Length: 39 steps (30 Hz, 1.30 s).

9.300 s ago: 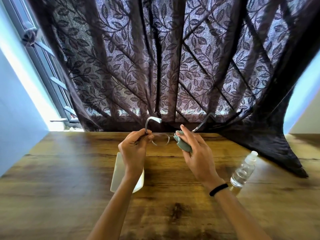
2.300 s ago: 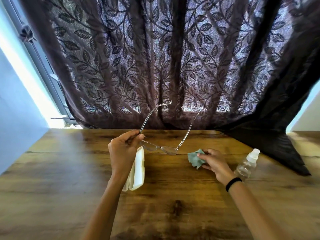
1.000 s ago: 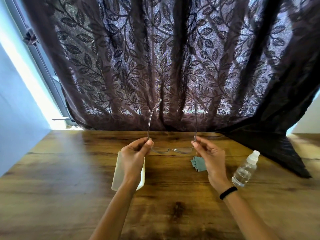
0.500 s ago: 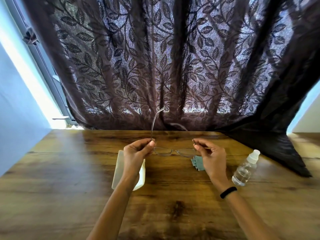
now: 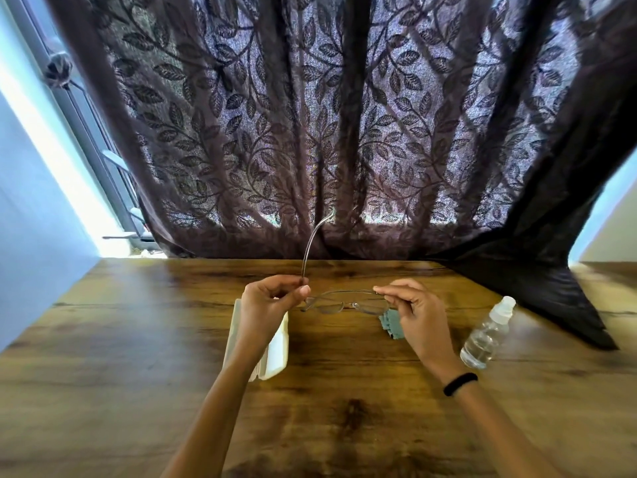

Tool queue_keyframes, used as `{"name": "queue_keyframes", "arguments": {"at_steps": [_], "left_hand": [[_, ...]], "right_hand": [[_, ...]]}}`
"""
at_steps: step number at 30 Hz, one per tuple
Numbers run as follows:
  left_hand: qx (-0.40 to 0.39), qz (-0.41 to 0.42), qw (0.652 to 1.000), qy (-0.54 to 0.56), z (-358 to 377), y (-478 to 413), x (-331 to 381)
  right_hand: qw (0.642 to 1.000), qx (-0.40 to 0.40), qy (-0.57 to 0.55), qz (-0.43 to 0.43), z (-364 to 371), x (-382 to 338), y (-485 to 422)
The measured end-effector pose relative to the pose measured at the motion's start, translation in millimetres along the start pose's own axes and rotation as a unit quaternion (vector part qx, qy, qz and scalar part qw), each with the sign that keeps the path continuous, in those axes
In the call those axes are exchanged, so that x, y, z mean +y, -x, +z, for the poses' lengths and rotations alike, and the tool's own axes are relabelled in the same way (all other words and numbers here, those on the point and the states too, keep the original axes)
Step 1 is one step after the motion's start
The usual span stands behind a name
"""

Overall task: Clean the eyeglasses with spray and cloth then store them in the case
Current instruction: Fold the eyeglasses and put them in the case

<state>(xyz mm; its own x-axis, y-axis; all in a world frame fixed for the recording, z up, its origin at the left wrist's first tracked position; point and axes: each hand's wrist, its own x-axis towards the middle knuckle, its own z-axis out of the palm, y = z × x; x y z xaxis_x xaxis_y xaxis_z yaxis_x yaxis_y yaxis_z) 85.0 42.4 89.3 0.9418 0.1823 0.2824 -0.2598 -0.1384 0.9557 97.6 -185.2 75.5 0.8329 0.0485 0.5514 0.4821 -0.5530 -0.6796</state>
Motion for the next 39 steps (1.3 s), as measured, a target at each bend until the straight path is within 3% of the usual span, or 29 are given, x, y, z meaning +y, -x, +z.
{"name": "queue_keyframes", "arguments": {"at_steps": [11,18,22,27,31,35,39], "left_hand": [[0.003,0.107,0.954,-0.279,2,3,-3],[-0.038,0.127,0.946,-0.297,3,7,-3],[-0.064,0.069,0.968,-0.233,-1,2,-6],[-0.086,-0.056,0.995,-0.011,-7,10,-12],[-0.076,-0.147,0.979,0.117,-10,19,-22],[-0.059,-0.186,0.963,0.187,-17,35,-30],[0.029,-0.21,0.951,0.224,-24,54,-36]], "right_hand": [[0.999,-0.02,-0.013,0.036,-4,-4,-3],[0.989,-0.01,-0.101,0.108,-10,-5,-9],[0.953,-0.024,-0.229,0.195,-14,0,-7],[0.883,-0.004,-0.359,0.303,-11,9,-4],[0.833,0.019,-0.432,0.344,-6,8,-2],[0.789,0.02,-0.482,0.381,5,3,-4],[0.768,-0.023,-0.495,0.406,23,-7,-6]]}}
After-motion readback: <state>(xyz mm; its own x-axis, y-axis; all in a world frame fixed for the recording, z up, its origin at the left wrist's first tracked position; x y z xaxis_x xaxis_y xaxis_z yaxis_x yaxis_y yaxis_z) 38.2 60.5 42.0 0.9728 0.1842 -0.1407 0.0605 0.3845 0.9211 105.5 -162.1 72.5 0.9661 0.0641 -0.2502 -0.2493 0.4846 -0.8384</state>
